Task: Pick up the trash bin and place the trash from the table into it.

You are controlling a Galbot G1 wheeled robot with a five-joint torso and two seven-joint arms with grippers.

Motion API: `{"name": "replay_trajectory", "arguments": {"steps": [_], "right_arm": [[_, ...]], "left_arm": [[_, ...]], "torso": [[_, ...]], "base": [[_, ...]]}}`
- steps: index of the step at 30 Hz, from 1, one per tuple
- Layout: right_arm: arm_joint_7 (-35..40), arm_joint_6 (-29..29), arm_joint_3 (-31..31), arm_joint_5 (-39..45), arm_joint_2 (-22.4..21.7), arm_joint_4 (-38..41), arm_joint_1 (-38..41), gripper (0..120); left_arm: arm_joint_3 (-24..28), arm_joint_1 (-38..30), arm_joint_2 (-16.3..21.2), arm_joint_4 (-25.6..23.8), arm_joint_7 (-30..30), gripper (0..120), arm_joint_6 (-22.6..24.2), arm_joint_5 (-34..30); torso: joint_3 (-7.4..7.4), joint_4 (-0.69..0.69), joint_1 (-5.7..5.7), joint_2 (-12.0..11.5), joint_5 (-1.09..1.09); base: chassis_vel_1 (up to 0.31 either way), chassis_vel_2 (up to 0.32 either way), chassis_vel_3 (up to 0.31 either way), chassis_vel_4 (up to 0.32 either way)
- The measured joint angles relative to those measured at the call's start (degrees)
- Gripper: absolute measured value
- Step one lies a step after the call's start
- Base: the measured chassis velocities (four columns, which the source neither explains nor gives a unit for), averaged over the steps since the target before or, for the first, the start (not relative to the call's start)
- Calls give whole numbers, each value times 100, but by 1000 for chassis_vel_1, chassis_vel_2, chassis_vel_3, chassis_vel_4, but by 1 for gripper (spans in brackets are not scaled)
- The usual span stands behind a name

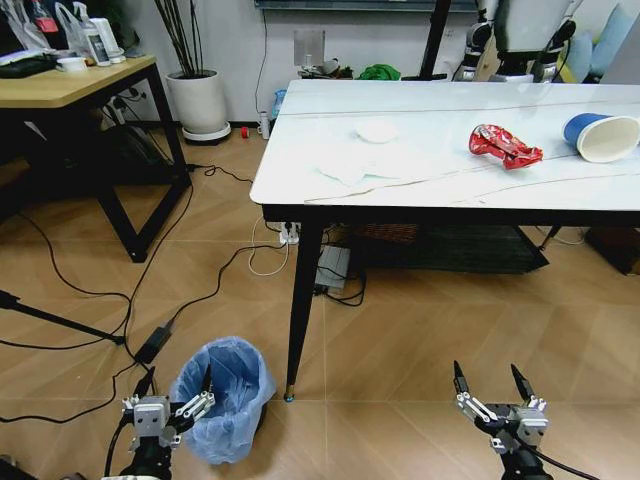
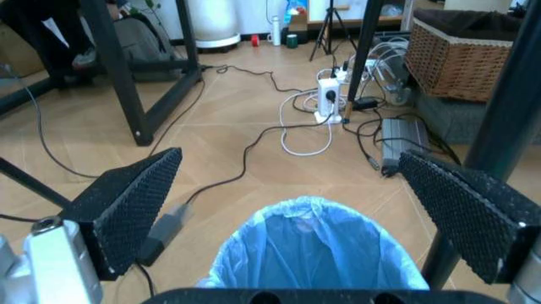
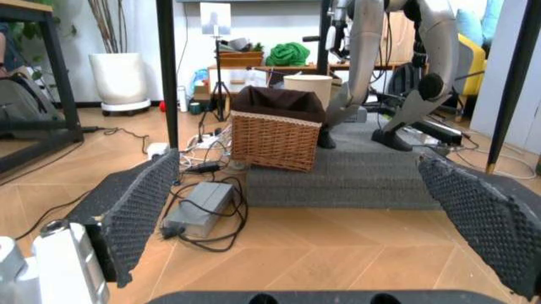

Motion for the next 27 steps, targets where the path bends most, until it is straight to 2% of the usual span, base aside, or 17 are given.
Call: {"name": "replay_trajectory", "arguments": {"steps": [5, 9, 10, 11, 13, 14, 16, 18, 23, 26, 27], "right_arm": [[-2, 0, -27, -6, 9, -39, 16, 100], [-12, 61, -155, -103, 33, -182, 54, 100], [-14, 83, -213, -146, 34, -225, 59, 100], [-17, 128, -342, -233, 34, -308, 72, 100], [-17, 158, -415, -289, 35, -359, 79, 100], [-23, 237, -569, -423, 35, -483, 94, 100], [-26, 255, -610, -453, 36, -519, 101, 100], [-39, 373, -853, -592, 37, -779, 123, 100], [-53, 480, -972, -675, 37, -940, 114, 100], [-58, 570, -1056, -753, 39, -1052, 82, 100], [-58, 570, -1056, -753, 39, -1052, 82, 100]], "left_arm": [[23, 17, 20, 1, -65, 100, 38, -50], [-50, 9, 97, 31, -166, 100, 274, -135], [-72, -10, 120, 48, -195, 100, 378, -203], [-104, -85, 179, 90, -337, 100, 705, -442], [-123, -134, 213, 129, -404, 100, 879, -598], [-185, -250, 275, 240, -483, 100, 1161, -925], [-203, -281, 289, 275, -491, 100, 1216, -1015], [-298, -513, 340, 635, -497, 100, 1416, -1403], [-337, -802, 331, 988, -484, 100, 1477, -1536], [-394, -1333, 296, 1467, -456, 100, 1560, -1842], [-394, -1333, 296, 1467, -456, 100, 1560, -1842]], "torso": [[-48, 0, -32, -82, 0], [-55, 0, -42, -100, 0], [-55, 0, -43, -100, 0], [-55, 0, -44, -100, 0], [-54, 0, -43, -100, 0], [-51, 0, -43, -98, -1], [-50, 0, -43, -97, -1], [-43, 1, -41, -86, -1], [-38, 0, -39, -79, -1], [-30, 0, -34, -68, -2], [-30, 0, -34, -68, -2]], "base": [[0, 0, 0, 0], [0, 0, 0, 0], [0, 0, 0, 0], [0, 0, 0, 0], [0, 0, 0, 0], [0, 0, 0, 0], [0, 0, 0, 0], [0, 0, 0, 0], [0, 0, 0, 0], [0, 0, 0, 0], [0, 0, 0, 0]]}}
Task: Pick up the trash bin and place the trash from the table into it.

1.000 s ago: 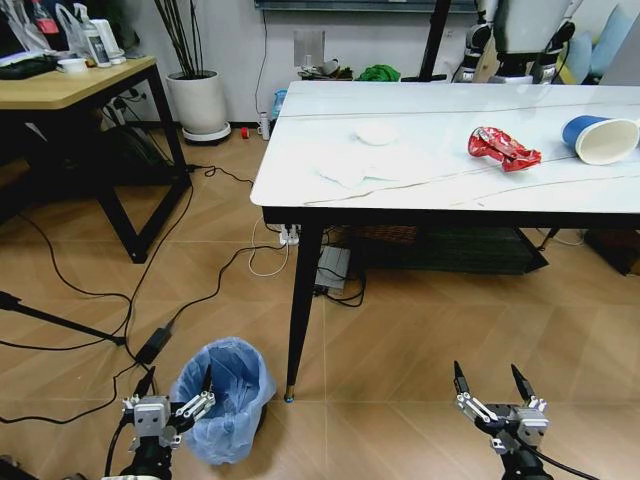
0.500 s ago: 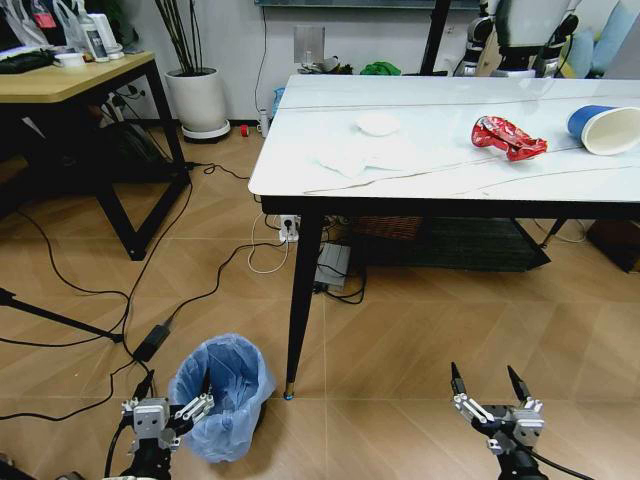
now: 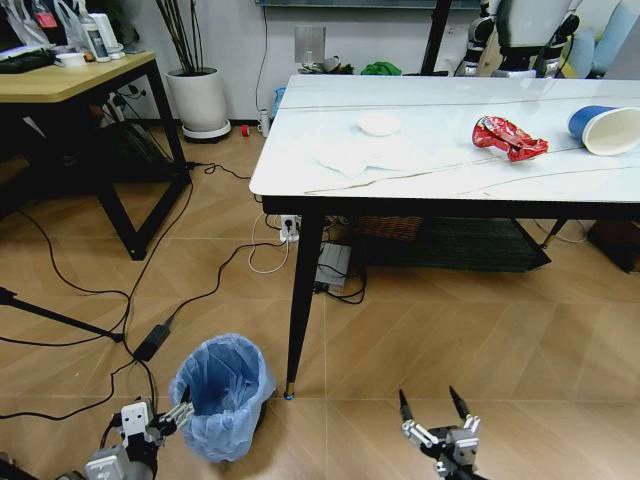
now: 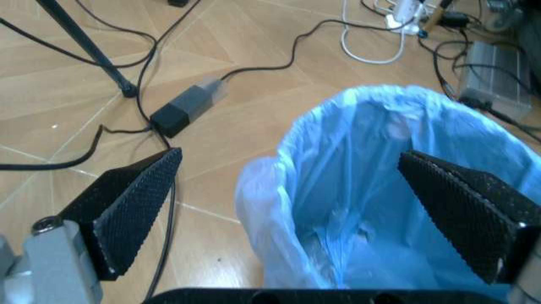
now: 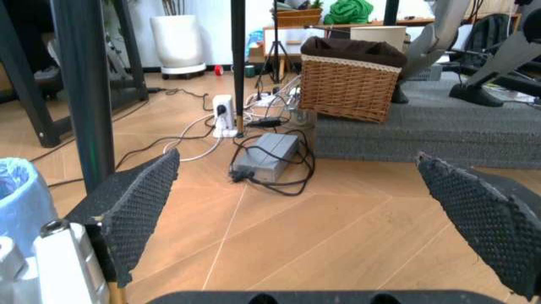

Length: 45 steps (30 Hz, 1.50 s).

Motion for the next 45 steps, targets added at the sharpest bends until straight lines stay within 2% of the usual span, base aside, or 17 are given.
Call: {"name": "replay_trajectory", "arguments": {"steps": [16, 36, 40, 41, 43, 44, 45], "right_arm": [[-3, 21, 111, 13, 0, 139, -108, 100], [1, -15, 143, 60, 0, 175, -94, 100], [3, -19, 158, 71, 0, 193, -98, 100], [3, -19, 158, 71, 0, 193, -98, 100], [3, -23, 160, 71, 0, 203, -102, 100], [3, -23, 160, 71, 0, 203, -102, 100], [3, -30, 163, 72, 0, 208, -101, 100]], "left_arm": [[2, -703, -47, 729, 91, 99, 79, -141], [150, -845, -84, 1027, 45, 98, 500, -256], [219, -1018, -89, 1209, 25, 81, 570, -256], [219, -1018, -89, 1209, 25, 81, 570, -256], [245, -1066, -95, 1260, 8, 70, 606, -267], [245, -1066, -95, 1260, 8, 70, 606, -267], [249, -1064, -94, 1260, 9, 64, 610, -273]], "torso": [[13, 0, 7, 20, 1], [20, 0, 9, 29, 2], [21, 0, 10, 31, 2], [21, 0, 10, 31, 2], [21, 0, 10, 31, 2], [21, 0, 10, 31, 2], [21, 0, 10, 32, 2]], "base": [[0, 0, 0, 0], [0, 0, 0, 0], [0, 0, 0, 0], [0, 0, 0, 0], [0, 0, 0, 0], [0, 0, 0, 0], [0, 0, 0, 0]]}}
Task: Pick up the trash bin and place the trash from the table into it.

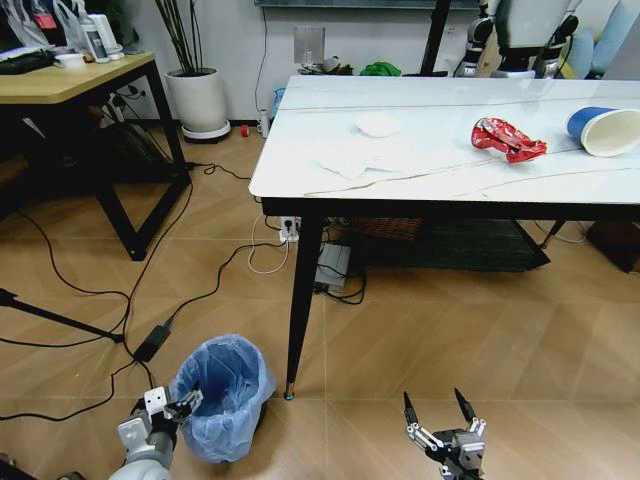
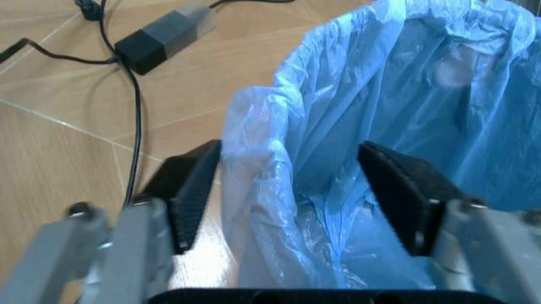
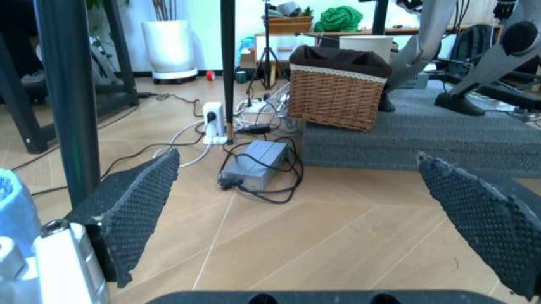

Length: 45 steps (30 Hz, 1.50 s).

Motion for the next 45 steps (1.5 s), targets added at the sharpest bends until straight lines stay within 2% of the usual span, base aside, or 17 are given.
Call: {"name": "replay_trajectory", "arguments": {"steps": [1, 2, 3, 5, 6, 9, 10, 12, 14, 17, 26, 45], "right_arm": [[1, -12, 4, 2, 0, 4, 4, 100], [1, -12, 4, 2, 0, 4, 4, 100], [1, -29, 6, 4, 0, 7, 13, 100], [3, -55, 4, 5, 0, 9, 28, 100], [3, -55, 4, 5, 0, 9, 28, 100], [6, -80, -2, 5, 0, 11, 46, 100], [6, -80, -2, 5, 0, 11, 46, 100], [9, -85, 8, 5, 0, 11, 50, 100], [10, -85, 12, 7, 0, 11, 51, 100], [12, -87, 29, 17, 0, 12, 52, 100], [18, -107, 72, 46, 0, 31, 54, 100], [47, -178, 302, 156, 0, 98, 53, 100]], "left_arm": [[1, 12, 3, -6, 8, 59, 1, -4], [1, 12, 3, -6, 8, 59, 1, -4], [-1, 29, 6, -16, 25, 52, 1, -8], [-16, 37, 7, -15, 44, 44, 0, -14], [-16, 37, 7, -15, 44, 44, 0, -14], [-30, 42, 8, -2, 52, 30, -1, -26], [-30, 42, 8, -2, 52, 30, -1, -26], [-34, 57, 10, 14, 61, 19, -3, -28], [-36, 59, 10, 18, 63, 16, -3, -28], [-38, 80, 7, 23, 76, 2, -5, -30], [-39, 225, 45, -142, 146, 0, 10, -36], [35, 1387, 526, -2003, 646, 0, 210, -431]], "torso": [[0, 0, 0, 0, 0], [0, 0, 0, 0, 0], [0, 0, 0, 1, 0], [0, 0, 0, 1, 0], [0, 0, 0, 1, 0], [1, 0, 0, 1, 0], [1, 0, 0, 1, 0], [1, 0, 0, 2, 0], [1, 0, 0, 2, 0], [1, 0, 1, 2, 0], [2, 0, 1, 2, -1], [2, 0, 1, 3, -1]], "base": [[0, 0, 0, 0], [0, 0, 0, 0], [0, 0, 0, 0], [0, 0, 0, 0], [0, 0, 0, 0], [0, 0, 0, 0], [0, 0, 0, 0], [0, 0, 0, 0], [0, 0, 0, 0], [0, 0, 0, 0], [0, 0, 0, 0], [0, 0, 0, 0]]}}
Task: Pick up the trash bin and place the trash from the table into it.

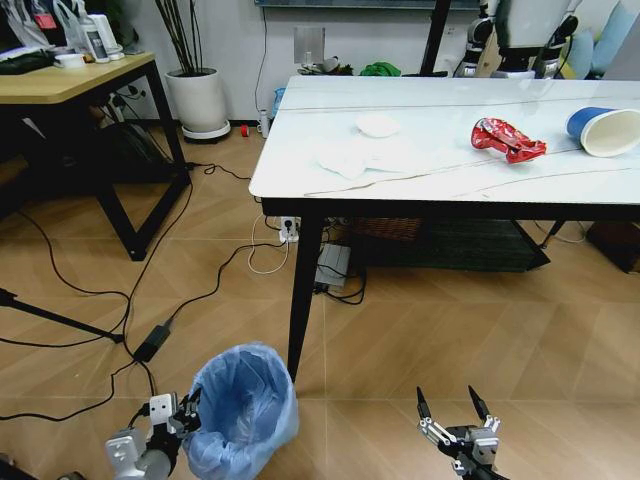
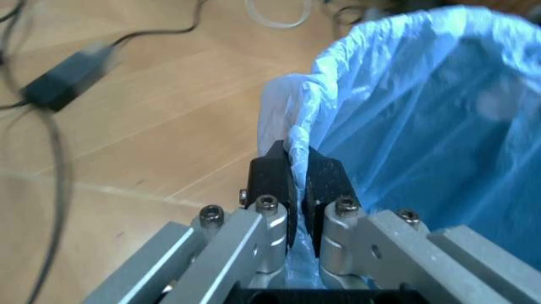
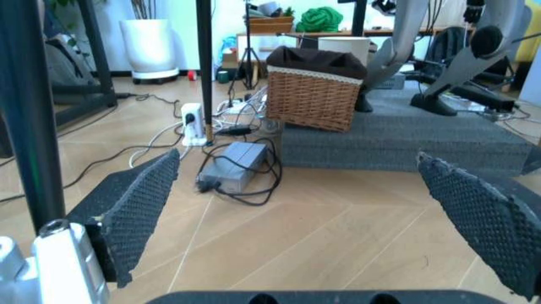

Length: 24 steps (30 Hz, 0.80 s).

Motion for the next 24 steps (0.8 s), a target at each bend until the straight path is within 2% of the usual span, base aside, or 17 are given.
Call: {"name": "replay_trajectory", "arguments": {"steps": [9, 19, 22, 24], "right_arm": [[5, -24, 38, -1, 0, 62, -16, 100], [8, -71, 32, -36, 0, 137, -32, 100], [10, -81, 29, -52, 0, 164, -45, 100], [14, -87, 29, -87, 0, 192, -71, 100]], "left_arm": [[46, 221, 126, -579, 484, 0, -143, 166], [107, 402, 236, -1028, 729, 0, -162, 194], [136, 503, 277, -1138, 856, 0, -156, 98], [151, 624, 403, -1297, 1044, 0, -134, -326]], "torso": [[0, 0, 0, 0, 1], [0, 0, 0, 0, 1], [0, 0, 0, 0, 1], [0, 0, 0, 0, 0]], "base": [[0, 0, 0, 0], [0, 0, 0, 0], [0, 0, 0, 0], [0, 0, 0, 0]]}}
